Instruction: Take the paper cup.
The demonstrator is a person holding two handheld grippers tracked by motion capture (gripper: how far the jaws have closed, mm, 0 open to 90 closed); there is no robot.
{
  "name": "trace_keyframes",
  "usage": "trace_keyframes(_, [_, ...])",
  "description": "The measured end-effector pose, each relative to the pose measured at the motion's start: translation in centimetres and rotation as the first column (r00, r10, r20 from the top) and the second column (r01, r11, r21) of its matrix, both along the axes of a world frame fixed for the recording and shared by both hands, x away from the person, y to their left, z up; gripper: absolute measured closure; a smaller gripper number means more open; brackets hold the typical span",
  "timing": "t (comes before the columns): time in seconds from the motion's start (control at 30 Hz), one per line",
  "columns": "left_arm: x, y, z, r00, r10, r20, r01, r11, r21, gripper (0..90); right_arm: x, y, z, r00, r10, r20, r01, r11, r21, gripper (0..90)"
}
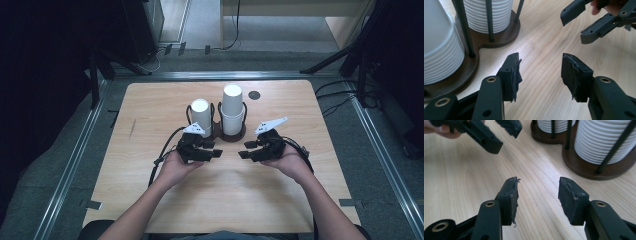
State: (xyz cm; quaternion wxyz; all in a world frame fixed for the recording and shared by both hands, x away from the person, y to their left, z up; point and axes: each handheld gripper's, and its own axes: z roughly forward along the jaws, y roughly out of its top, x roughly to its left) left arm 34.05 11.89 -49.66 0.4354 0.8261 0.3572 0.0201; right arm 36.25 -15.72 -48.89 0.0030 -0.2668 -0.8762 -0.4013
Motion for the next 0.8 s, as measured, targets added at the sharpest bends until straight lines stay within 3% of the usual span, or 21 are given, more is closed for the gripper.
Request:
trace_keyframes(0.3, [-0.1,-0.1,0.2,0.9999,0.010,-0.007,-0.010,0.9999,-0.011,52.8,0.1,-0.3,0.1,0.9998,-0.020,-0.009,0.020,1.000,0.011,51.2])
trace_keyframes(0.33, [-0.2,-0.2,0.3,0.9999,0.014,-0.005,-0.014,0.9998,-0.011,53.3,0.1,-0.3,0.3,0.9999,-0.010,0.013,0.010,1.000,0.003,50.0])
trace_keyframes(0.4, [-0.2,-0.2,0.3,0.9999,0.013,-0.011,-0.013,0.9998,-0.012,54.2,0.1,-0.3,0.4,0.9998,-0.011,0.014,0.011,1.000,0.003,49.6])
trace_keyframes(0.47, [-0.2,-0.4,0.1,0.9998,0.016,-0.008,-0.016,0.9997,0.017,56.5,0.5,-0.4,0.6,0.9995,-0.016,-0.026,0.016,1.000,0.003,49.2])
trace_keyframes(0.8, [-0.2,-0.6,0.3,1.0000,0.005,0.003,-0.005,0.9996,0.027,65.6,1.1,-1.0,0.8,0.9992,-0.039,0.004,0.039,0.999,-0.013,42.8])
